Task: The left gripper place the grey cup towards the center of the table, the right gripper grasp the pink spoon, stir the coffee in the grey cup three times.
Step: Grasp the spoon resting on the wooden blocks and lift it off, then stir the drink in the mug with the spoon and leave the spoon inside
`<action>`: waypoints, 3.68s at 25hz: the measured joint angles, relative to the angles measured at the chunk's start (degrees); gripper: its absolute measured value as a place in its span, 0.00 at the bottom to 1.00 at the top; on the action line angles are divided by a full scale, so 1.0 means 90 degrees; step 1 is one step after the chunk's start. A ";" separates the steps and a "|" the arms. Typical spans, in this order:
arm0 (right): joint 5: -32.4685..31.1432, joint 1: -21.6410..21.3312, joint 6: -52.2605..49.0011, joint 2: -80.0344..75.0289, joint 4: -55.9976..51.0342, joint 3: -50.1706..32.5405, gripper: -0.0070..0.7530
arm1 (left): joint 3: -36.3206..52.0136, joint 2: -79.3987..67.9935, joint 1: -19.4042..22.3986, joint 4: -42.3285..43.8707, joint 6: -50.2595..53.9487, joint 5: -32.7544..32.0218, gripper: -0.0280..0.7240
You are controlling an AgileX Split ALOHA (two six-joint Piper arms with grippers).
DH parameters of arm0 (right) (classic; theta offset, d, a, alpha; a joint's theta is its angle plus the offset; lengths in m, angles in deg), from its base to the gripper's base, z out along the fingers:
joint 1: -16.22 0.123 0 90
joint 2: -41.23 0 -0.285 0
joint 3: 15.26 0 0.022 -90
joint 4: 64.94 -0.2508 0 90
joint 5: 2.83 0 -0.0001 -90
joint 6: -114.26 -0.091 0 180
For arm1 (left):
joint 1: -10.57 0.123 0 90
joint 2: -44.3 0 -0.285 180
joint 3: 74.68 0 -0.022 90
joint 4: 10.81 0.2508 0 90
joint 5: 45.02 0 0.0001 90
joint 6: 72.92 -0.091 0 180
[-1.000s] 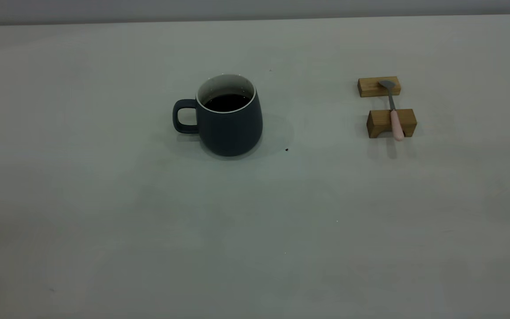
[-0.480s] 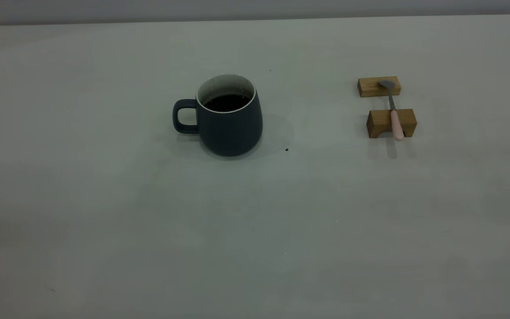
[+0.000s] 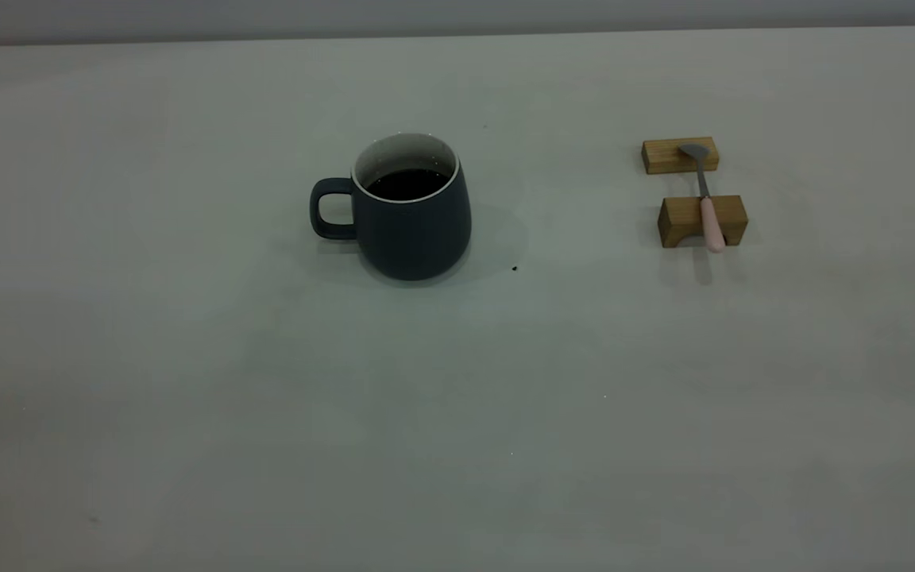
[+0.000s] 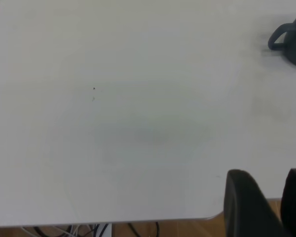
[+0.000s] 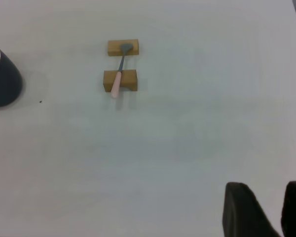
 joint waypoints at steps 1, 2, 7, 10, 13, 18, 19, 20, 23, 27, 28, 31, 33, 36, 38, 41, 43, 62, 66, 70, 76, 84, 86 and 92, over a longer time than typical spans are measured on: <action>0.0000 0.0000 0.0000 -0.0073 0.0000 0.0046 0.33 | 0.0000 0.0000 0.0000 0.0000 0.0000 0.0000 0.37; 0.0000 0.0000 0.0000 -0.0230 0.0008 0.0129 0.34 | 0.0000 0.0000 0.0000 0.0000 0.0000 0.0000 0.37; 0.0176 0.0000 -0.0011 -0.1876 0.0021 0.0642 0.51 | 0.0000 0.0000 0.0000 -0.0007 0.0000 0.0000 0.37; 0.0588 0.0000 -0.0011 -0.3133 0.0021 0.0827 0.66 | 0.0000 0.0000 0.0000 -0.0007 0.0000 0.0000 0.37; 0.1394 0.0000 0.0002 -0.4526 -0.0080 0.0944 0.78 | 0.0000 0.0000 0.0000 -0.0007 0.0000 0.0000 0.37; 0.2782 0.0000 0.0498 -0.6494 -0.0552 0.1127 0.84 | 0.0000 0.0000 0.0000 -0.0007 0.0000 0.0000 0.37; 0.2962 0.0000 0.0691 -0.6946 -0.0770 0.1178 0.84 | 0.0000 0.0000 0.0000 -0.0007 0.0000 0.0000 0.37; 0.3095 0.0000 0.0866 -0.7263 -0.0954 0.1227 0.84 | 0.0000 0.0000 0.0000 -0.0007 0.0000 0.0000 0.37; 0.3490 0.0093 0.1535 -0.8320 -0.1600 0.1448 0.84 | 0.0000 0.0000 0.0000 -0.0007 0.0000 0.0000 0.37; 0.3994 0.0558 0.2048 -0.9774 -0.1991 0.1963 0.84 | 0.0000 0.0000 0.0000 -0.0007 0.0000 0.0000 0.37; 0.4059 0.0659 0.2084 -1.0088 -0.2003 0.2145 0.84 | 0.0000 0.0000 0.0000 -0.0007 0.0000 0.0000 0.37; 0.4132 0.0893 0.2172 -1.1143 -0.2014 0.2724 0.84 | 0.0000 0.0000 0.0000 -0.0007 0.0000 0.0000 0.37; 0.4164 0.1004 0.2212 -1.1707 -0.2019 0.3070 0.84 | 0.0000 0.0000 0.0000 -0.0007 0.0000 0.0000 0.37; 0.4184 0.1161 0.2233 -1.2493 -0.2026 0.3580 0.84 | 0.0000 0.0000 0.0000 -0.0007 0.0000 0.0000 0.37; 0.4184 0.1225 0.2267 -1.3017 -0.2026 0.3880 0.84 | 0.0000 0.0000 0.0000 -0.0007 0.0000 0.0000 0.37; 0.4168 0.1268 0.2288 -1.3646 -0.2026 0.4295 0.84 | 0.0000 0.0000 0.0000 -0.0007 0.0000 0.0000 0.37; 0.4138 0.1268 0.2323 -1.3930 -0.2026 0.4549 0.84 | 0.0000 0.0000 0.0000 -0.0007 0.0000 0.0000 0.37; 0.4114 0.1268 0.2477 -1.4862 -0.1879 0.5514 0.55 | 0.0000 0.0000 0.0000 -0.0007 0.0000 0.0000 0.37; 0.4119 0.1268 0.2477 -1.4862 -0.1823 0.5514 0.24 | 0.0000 0.0000 0.0000 -0.0007 0.0000 0.0000 0.37; 0.4069 0.1268 0.2469 -1.4784 -0.1809 0.5514 0.20 | 0.0000 0.0000 0.0000 -0.0007 0.0000 0.0000 0.37; 0.3008 0.1268 0.1651 -1.3778 -0.2069 0.5514 0.20 | 0.0000 0.0000 0.0000 -0.0007 0.0000 0.0000 0.37; 0.0716 0.1268 -0.0402 -1.2843 -0.5359 0.5514 0.20 | 0.0000 0.0000 0.0000 -0.0007 0.0000 0.0000 0.37; 0.0417 0.1268 -0.1015 -1.2823 -0.6414 0.5514 0.20 | 0.0000 0.0000 0.0000 -0.0007 0.0000 0.0000 0.37; -0.0095 0.1439 -0.1990 -1.2823 -0.8139 0.5514 0.20 | 0.0000 0.0000 0.0000 -0.0007 0.0000 0.0000 0.37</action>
